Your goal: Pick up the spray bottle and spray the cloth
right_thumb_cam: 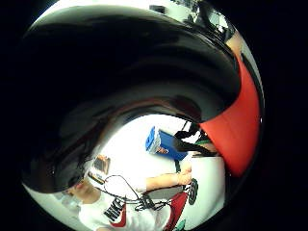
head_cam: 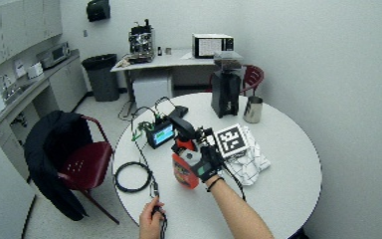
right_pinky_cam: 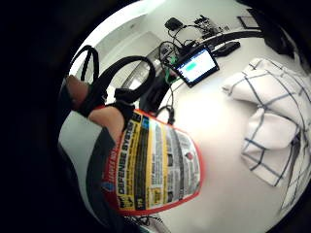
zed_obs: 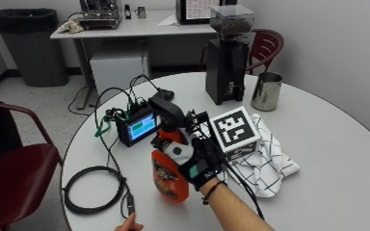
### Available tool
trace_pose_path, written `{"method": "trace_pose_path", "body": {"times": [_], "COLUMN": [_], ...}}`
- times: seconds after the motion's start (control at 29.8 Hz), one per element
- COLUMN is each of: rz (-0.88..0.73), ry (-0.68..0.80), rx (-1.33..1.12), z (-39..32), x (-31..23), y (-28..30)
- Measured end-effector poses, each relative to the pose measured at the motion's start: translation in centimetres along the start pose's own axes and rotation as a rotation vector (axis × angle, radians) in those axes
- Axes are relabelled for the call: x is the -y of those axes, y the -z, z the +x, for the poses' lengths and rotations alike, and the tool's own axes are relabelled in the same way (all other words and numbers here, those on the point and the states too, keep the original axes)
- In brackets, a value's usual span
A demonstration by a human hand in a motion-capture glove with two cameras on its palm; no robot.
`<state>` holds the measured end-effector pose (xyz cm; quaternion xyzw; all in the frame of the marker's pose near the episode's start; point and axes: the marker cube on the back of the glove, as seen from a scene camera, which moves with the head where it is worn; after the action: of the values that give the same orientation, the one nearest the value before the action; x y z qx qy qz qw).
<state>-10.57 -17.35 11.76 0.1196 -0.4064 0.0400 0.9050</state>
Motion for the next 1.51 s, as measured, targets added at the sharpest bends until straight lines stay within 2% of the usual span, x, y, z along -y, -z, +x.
{"method": "trace_pose_path", "body": {"times": [0.27, 0.87, 1.21, 1.38, 1.51], "rz": [-0.027, -0.065, -0.095, -0.133, -0.188], "ry": [0.014, 0.077, -0.042, -0.069, -0.044], "rx": [-0.001, 0.102, -0.016, -0.218, -0.451], "z": [0.2, -0.7, 0.2, 1.5, 1.4], "x": [-0.1, 0.1, -2.9, -4.7, -5.2], "y": [-2.9, -3.4, 6.6, 11.2, 12.8]}}
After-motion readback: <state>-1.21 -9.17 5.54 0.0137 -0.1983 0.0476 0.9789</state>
